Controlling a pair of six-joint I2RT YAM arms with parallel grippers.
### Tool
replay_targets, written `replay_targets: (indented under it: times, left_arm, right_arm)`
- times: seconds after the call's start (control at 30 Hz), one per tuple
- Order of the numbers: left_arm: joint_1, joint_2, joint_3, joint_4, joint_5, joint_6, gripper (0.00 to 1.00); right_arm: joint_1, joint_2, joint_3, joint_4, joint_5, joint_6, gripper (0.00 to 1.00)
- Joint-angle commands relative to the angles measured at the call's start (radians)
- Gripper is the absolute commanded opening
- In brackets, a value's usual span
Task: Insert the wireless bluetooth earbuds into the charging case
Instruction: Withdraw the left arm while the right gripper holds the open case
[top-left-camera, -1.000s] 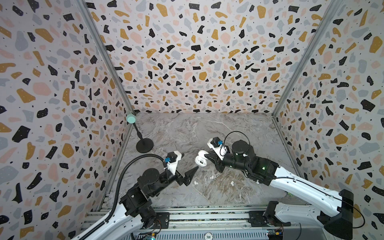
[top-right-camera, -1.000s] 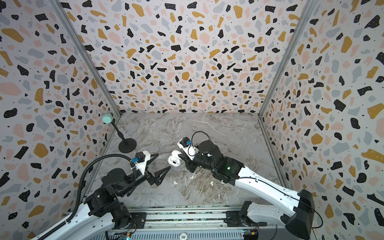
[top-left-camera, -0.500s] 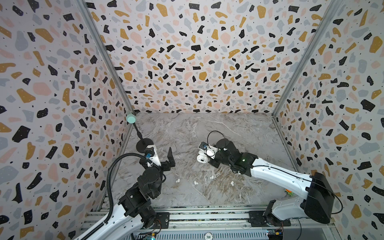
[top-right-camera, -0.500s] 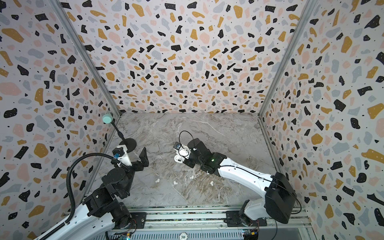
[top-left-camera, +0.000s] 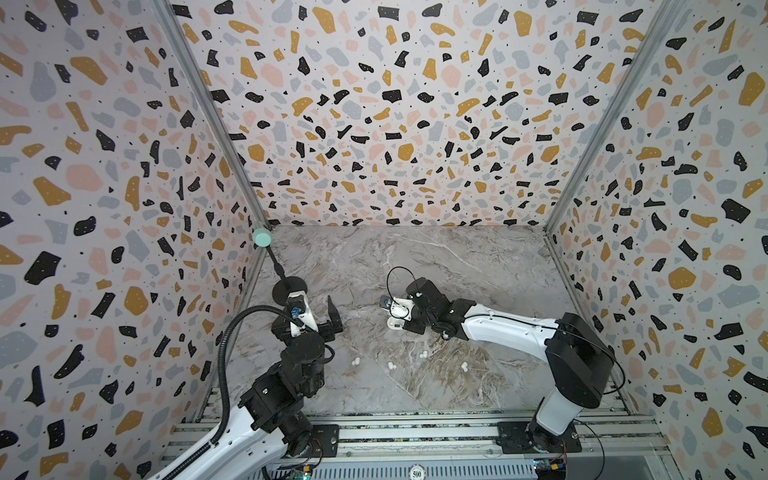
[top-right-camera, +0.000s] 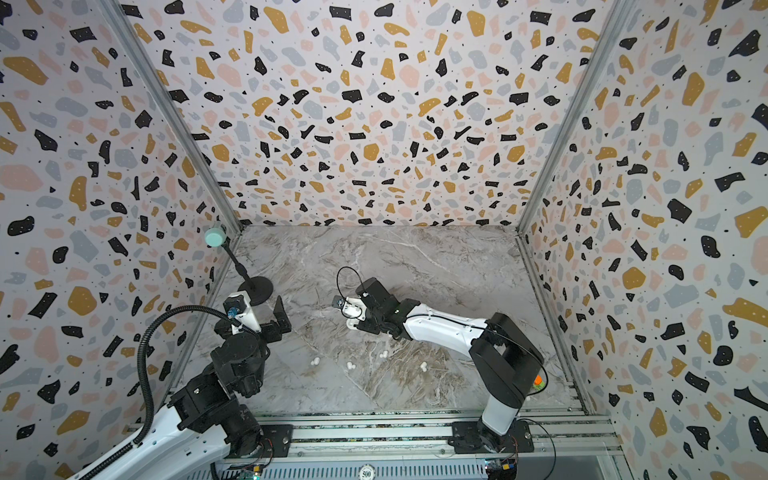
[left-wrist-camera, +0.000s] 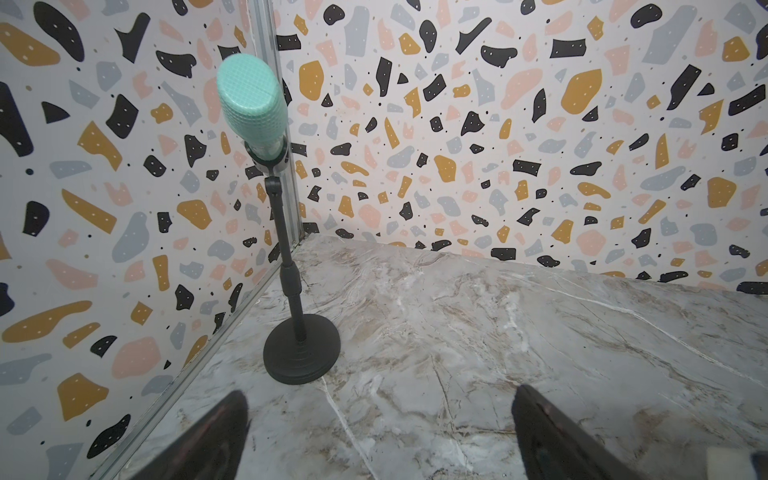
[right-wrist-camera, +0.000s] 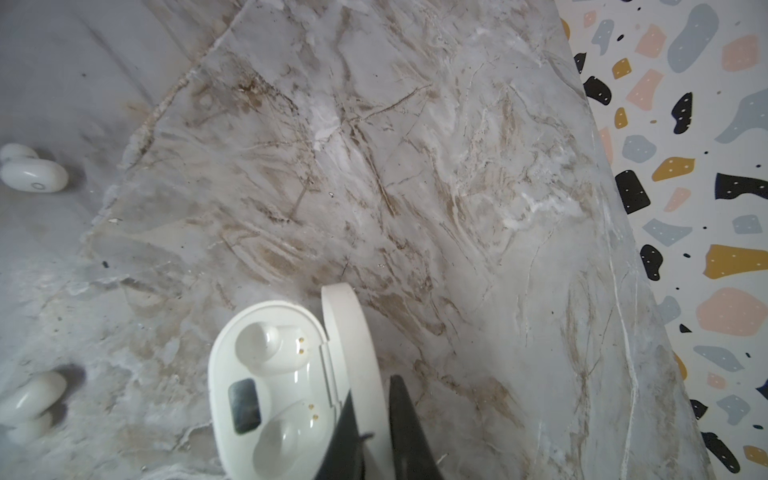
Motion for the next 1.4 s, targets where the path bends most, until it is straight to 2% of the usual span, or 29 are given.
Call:
replay_targets:
  times: [0.0, 0.73, 1.37]
  left_arm:
    - [0.009, -0.008, 0.020, 0.010, -0.017, 0.001, 1.00]
    - [0.011, -0.008, 0.015, 0.013, -0.002, 0.020, 1.00]
    - [0.011, 0.003, 0.013, 0.018, 0.004, 0.029, 1.00]
  right_arm:
    - [-0.016, 0.028, 0.044, 0.032, 0.006, -0.030, 0.00]
    - [-0.058, 0.195, 0.179, 0.047, -0.085, -0.097, 0.00]
    - [-0.064, 0.255, 0.205, 0.048, -0.135, -0.103, 0.00]
